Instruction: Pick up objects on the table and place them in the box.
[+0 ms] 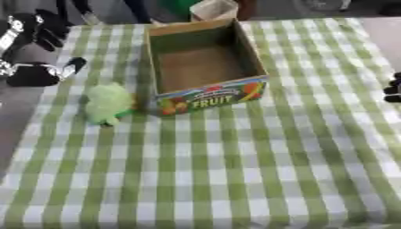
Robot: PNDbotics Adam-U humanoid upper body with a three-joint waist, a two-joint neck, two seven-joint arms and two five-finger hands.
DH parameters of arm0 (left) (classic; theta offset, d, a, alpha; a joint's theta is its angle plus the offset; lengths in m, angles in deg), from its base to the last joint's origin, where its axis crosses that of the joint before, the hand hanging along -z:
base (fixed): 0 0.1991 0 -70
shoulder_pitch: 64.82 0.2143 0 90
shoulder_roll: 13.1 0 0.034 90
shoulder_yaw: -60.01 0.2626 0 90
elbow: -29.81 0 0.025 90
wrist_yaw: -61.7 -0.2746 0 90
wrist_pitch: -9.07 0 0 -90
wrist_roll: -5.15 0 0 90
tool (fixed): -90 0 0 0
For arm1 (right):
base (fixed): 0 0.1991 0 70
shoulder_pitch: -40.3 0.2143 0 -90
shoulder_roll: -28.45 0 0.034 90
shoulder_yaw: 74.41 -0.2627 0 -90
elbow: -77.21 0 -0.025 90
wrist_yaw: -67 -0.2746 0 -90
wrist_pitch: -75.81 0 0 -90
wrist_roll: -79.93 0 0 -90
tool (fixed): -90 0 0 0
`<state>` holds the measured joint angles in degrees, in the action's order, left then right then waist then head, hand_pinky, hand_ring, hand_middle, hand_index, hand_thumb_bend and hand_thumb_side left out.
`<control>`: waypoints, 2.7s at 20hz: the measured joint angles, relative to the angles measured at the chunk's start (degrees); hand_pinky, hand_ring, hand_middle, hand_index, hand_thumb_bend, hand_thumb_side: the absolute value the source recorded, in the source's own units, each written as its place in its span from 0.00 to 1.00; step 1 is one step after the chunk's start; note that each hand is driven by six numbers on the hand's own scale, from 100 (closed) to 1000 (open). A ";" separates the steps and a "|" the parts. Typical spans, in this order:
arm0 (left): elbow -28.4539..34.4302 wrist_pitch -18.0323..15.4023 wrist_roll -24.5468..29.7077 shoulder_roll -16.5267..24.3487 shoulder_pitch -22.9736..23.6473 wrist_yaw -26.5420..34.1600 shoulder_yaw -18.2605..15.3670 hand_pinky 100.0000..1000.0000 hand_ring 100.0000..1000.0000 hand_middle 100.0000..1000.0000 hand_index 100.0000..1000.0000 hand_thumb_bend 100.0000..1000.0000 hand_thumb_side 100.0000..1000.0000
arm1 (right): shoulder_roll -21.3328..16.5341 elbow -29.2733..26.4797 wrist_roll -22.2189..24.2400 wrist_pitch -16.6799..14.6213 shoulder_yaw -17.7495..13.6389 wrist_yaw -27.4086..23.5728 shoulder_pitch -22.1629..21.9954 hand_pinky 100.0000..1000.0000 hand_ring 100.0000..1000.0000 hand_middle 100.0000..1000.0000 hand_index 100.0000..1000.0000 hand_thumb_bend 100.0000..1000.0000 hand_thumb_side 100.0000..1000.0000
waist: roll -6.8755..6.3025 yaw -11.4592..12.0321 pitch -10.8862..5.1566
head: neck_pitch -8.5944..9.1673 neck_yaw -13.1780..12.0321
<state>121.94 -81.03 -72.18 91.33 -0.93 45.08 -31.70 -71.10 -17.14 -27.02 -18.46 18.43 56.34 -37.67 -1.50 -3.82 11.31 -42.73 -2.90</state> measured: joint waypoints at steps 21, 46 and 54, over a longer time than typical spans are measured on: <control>-13.27 -0.60 15.46 4.32 -11.11 -12.15 12.58 0.63 0.63 0.63 0.72 0.67 0.03 | 0.00 0.00 0.31 0.23 0.18 0.00 0.02 0.57 0.57 0.51 0.62 0.00 0.46 | -0.16 -0.85 -0.30 | 0.00 -0.52; -24.77 -5.20 22.10 0.83 -14.73 -19.18 16.38 0.40 0.19 0.12 0.25 0.37 0.03 | 0.00 0.00 0.72 0.23 0.35 0.00 0.02 0.57 0.58 0.51 0.62 0.00 0.46 | -0.15 -1.03 -0.41 | 0.01 -0.72; -19.45 -4.72 21.33 0.91 -17.18 -17.98 15.23 0.38 0.14 0.07 0.21 0.36 0.03 | 0.00 0.00 0.73 0.23 0.35 0.00 0.01 0.57 0.58 0.51 0.62 0.00 0.46 | -0.09 -0.92 -0.46 | 0.03 -0.72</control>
<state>102.50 -85.75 -50.85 92.24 -18.11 27.11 -16.47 -71.10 -17.13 -26.29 -18.23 18.78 56.34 -37.67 -1.59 -4.75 10.84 -42.70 -3.62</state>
